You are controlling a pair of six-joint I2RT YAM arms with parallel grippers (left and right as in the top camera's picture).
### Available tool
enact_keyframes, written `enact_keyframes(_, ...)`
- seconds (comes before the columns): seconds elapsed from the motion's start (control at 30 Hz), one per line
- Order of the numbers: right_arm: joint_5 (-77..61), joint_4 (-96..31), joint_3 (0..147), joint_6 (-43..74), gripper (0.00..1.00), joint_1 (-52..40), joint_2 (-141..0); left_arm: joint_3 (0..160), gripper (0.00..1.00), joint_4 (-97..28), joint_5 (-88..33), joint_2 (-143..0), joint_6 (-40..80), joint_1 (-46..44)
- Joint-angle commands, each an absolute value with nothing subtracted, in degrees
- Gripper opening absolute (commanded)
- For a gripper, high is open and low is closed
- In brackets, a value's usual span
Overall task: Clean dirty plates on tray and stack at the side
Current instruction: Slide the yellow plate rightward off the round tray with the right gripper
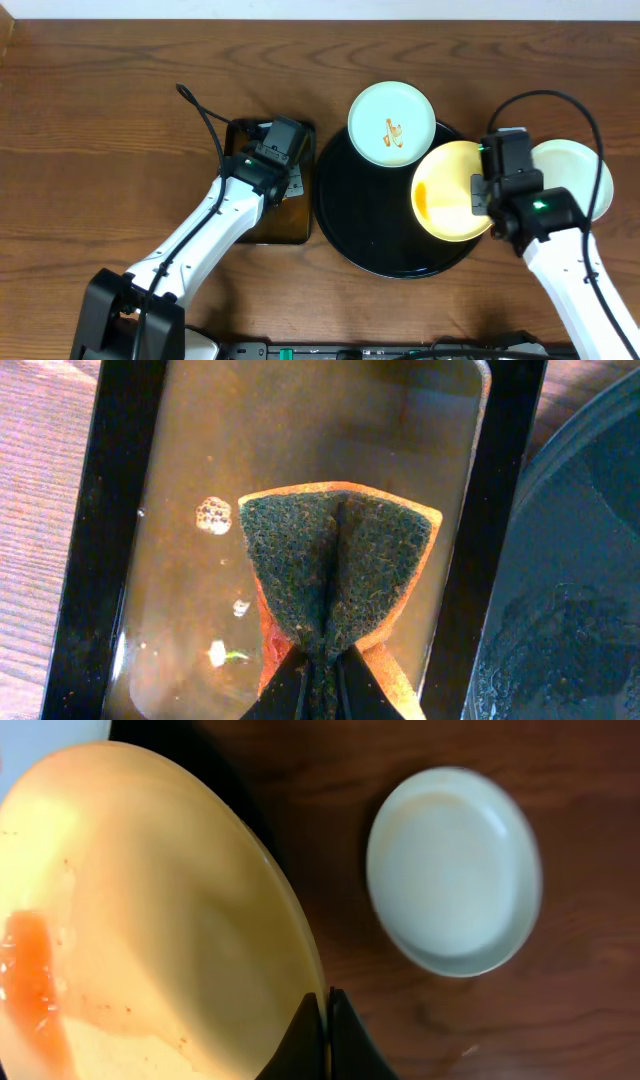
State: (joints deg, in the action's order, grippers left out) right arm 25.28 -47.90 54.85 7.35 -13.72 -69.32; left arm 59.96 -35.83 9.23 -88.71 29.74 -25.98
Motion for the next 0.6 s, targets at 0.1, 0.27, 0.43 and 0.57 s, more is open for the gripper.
enact_keyframes(0.1, 40.8, -45.9, 55.9, 5.8, 0.01, -23.2, -68.8, 59.7, 0.08, -36.0, 10.2, -87.9, 29.1, -25.7)
enact_keyframes(0.27, 46.5, -44.4, 55.9, 3.5, 0.01, -29.9, -68.8, 59.7, 0.08, -36.0, 10.2, -87.9, 29.1, -25.7)
enact_keyframes(0.43, 51.5, -43.0, 55.9, 0.6, 0.01, -35.5, -68.9, 59.7, 0.08, -36.0, 10.2, -87.9, 29.1, -25.7)
enact_keyframes(0.57, 55.5, -41.5, 55.9, -1.4, 0.01, -38.4, -68.9, 59.7, 0.08, -36.0, 10.2, -87.9, 29.1, -25.7)
